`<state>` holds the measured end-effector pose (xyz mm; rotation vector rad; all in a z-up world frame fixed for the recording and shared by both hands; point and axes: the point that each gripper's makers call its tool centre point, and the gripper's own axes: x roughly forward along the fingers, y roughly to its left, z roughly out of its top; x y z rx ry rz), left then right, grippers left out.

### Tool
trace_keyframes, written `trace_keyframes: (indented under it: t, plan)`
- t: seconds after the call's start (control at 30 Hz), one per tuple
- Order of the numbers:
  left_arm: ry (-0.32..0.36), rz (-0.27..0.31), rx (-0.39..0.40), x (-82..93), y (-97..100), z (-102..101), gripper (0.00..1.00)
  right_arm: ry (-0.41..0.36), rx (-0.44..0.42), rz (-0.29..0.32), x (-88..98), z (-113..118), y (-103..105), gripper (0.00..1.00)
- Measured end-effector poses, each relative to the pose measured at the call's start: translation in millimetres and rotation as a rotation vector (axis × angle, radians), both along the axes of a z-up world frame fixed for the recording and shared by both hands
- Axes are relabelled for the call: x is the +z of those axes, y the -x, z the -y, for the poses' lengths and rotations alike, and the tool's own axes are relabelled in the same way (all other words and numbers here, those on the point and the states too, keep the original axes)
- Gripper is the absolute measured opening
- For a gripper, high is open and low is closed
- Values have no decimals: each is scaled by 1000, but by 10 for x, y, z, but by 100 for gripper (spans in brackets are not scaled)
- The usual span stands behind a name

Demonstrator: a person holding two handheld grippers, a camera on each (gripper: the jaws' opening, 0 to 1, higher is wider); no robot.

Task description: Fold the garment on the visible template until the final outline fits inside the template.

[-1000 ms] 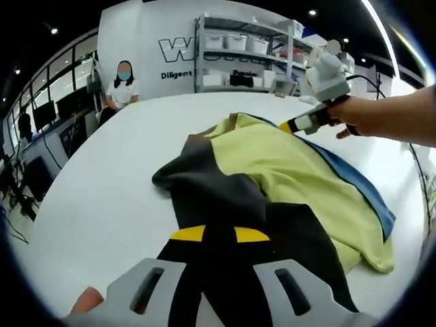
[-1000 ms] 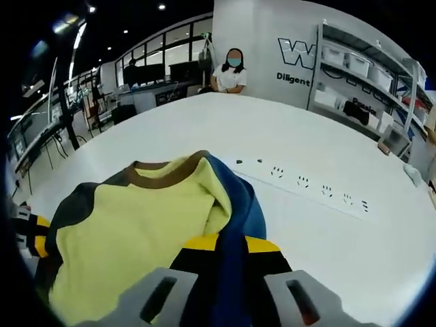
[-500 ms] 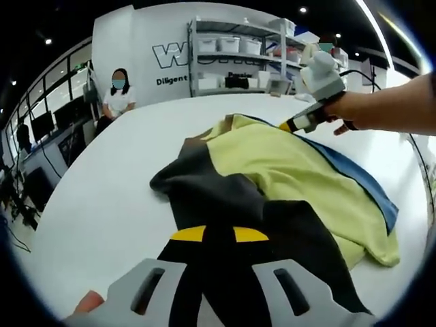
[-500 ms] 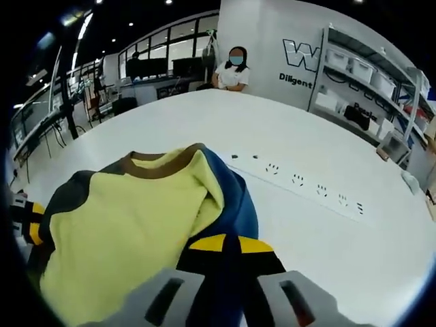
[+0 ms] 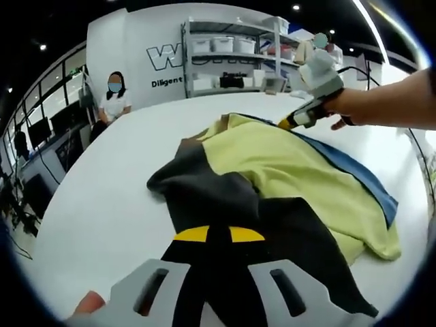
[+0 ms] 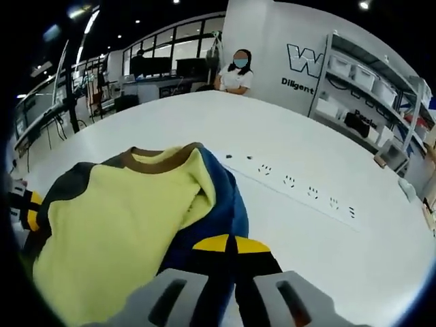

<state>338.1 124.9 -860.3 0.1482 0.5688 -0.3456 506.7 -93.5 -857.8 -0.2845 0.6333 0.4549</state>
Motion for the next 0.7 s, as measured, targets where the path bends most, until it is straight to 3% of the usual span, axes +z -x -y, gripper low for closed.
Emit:
trace_keyframes:
  t: [0.27,0.53,0.7]
  plan:
    - [-18,-9,-105,-4,41,6,0,4,-29,44,209,395,7,0]
    - [-23,-10,-162,-7,34,12,1,9,-91,41,223,724,13,0]
    - [-26,-19,-207,-5,-2,-11,2,29,-157,19,165,1064,25,0]
